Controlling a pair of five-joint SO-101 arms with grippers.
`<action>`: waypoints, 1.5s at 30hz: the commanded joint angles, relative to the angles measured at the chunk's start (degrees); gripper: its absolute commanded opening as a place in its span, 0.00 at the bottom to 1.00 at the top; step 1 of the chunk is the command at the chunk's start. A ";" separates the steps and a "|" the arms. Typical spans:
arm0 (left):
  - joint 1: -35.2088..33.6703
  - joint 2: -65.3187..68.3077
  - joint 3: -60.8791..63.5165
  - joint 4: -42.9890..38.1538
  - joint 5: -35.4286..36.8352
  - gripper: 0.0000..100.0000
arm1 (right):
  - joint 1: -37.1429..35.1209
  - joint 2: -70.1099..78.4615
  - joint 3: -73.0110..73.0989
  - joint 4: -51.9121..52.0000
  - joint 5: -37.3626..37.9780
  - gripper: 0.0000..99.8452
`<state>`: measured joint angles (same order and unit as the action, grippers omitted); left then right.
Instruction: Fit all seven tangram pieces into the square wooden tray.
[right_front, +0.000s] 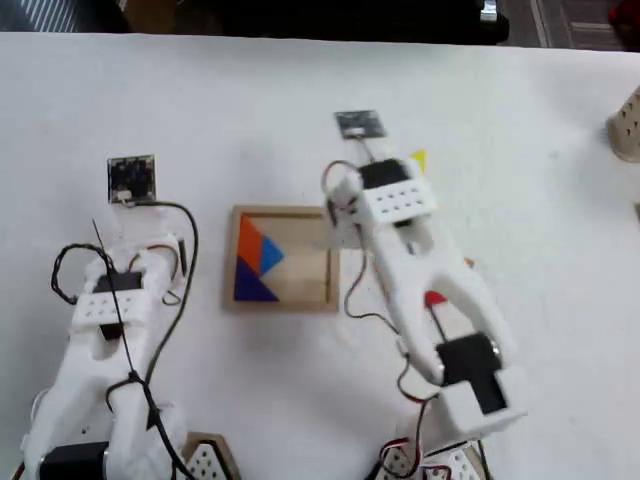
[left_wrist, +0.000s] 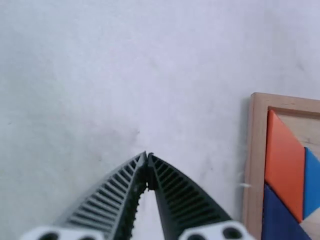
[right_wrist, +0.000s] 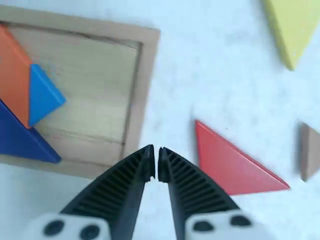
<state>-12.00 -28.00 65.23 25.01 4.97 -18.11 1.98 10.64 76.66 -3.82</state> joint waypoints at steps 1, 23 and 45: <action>-0.75 -1.63 -0.44 -1.58 -0.44 0.03 | 6.11 -9.54 6.07 2.59 7.56 0.02; -0.48 -1.63 -0.44 -1.58 -0.44 0.03 | 46.64 -41.54 48.26 11.91 77.54 0.02; -0.40 -1.63 -0.44 -1.58 -0.44 0.03 | 50.59 -18.15 48.70 -3.21 73.85 0.02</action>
<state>-12.00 -28.00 65.23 25.01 4.97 32.18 -16.92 61.10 77.45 75.30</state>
